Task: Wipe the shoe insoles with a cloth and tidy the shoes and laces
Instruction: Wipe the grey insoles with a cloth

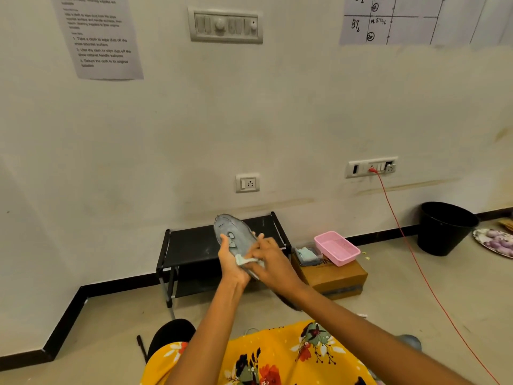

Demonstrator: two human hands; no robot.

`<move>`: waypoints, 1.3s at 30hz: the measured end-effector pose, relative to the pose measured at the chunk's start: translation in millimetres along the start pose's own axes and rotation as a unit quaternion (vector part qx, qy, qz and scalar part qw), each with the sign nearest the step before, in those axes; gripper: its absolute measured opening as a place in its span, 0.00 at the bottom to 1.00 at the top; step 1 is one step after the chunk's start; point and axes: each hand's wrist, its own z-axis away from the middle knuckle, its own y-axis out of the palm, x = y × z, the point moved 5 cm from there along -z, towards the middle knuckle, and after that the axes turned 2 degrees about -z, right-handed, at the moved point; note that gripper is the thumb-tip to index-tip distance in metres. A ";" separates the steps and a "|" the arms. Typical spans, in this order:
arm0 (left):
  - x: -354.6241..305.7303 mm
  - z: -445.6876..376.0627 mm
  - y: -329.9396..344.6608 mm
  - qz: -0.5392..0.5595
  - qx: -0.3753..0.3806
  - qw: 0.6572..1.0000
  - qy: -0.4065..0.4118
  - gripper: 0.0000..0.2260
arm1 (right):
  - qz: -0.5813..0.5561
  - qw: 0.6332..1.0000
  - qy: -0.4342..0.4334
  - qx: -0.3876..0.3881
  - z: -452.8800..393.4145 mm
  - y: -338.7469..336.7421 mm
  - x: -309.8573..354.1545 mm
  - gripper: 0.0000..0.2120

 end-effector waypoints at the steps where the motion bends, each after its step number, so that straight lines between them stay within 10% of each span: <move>1: -0.8 0.3 -3.1 0.005 0.001 1.000 -0.004 0.30 | 0.017 0.999 -0.026 0.016 3.2 1.0 -1.2 0.11; 14: 5.3 10.5 14.8 -0.041 0.019 0.999 0.030 0.25 | -0.039 0.975 0.196 -0.097 -42.3 -15.0 -34.4 0.09; 24: -7.2 8.9 1.4 0.020 0.015 0.998 0.049 0.27 | 0.110 0.993 -0.047 -0.017 -25.2 -6.7 -0.7 0.11; 28: 2.7 12.9 14.7 0.002 0.006 1.000 0.027 0.27 | 0.126 0.983 0.108 -0.079 -38.0 -23.1 -27.8 0.11; 35: -6.5 5.0 -4.2 0.033 0.009 0.999 0.020 0.27 | 0.069 0.997 -0.024 0.032 -12.9 -5.4 5.7 0.14; 39: 2.3 11.9 10.5 0.018 0.006 1.000 0.020 0.28 | 0.112 0.985 0.119 -0.057 -29.4 -23.5 -33.4 0.15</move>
